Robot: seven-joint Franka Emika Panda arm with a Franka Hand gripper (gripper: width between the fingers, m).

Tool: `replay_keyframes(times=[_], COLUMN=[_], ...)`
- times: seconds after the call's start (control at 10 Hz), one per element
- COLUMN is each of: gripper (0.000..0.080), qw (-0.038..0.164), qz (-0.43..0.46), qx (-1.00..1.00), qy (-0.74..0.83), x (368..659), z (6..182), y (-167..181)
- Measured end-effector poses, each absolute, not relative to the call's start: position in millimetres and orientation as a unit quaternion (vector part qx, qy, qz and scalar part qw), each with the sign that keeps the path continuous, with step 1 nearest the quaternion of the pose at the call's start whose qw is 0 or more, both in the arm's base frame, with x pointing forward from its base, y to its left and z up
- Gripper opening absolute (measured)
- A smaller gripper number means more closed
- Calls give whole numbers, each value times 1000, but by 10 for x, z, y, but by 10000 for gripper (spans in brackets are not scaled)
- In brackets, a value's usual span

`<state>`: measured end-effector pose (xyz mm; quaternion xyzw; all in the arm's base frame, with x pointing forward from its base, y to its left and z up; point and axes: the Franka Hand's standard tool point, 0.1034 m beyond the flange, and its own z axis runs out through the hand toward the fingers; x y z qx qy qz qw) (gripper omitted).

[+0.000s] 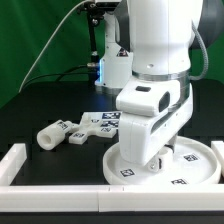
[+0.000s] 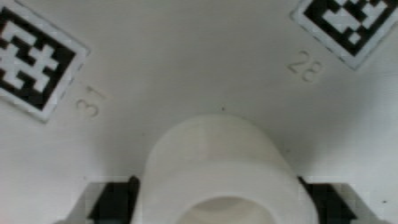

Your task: Assemble round table

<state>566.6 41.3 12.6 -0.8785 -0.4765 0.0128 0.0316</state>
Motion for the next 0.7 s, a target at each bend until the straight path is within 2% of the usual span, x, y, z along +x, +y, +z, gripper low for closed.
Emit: replay_keyframes(times=[0.1,0.2,0.3,0.6,0.7], gripper=[569,633,645,649,649], qw=[32,31,33,22,19], qz=[13,12,26,40,39], qx=[-879,-879,-888,-898,-900], qy=[-476,-476,-457,-439,-434], x=[5666,5673,5652,5646,5623], z=[126,136,234,743,784], y=[412,408,373,114,45])
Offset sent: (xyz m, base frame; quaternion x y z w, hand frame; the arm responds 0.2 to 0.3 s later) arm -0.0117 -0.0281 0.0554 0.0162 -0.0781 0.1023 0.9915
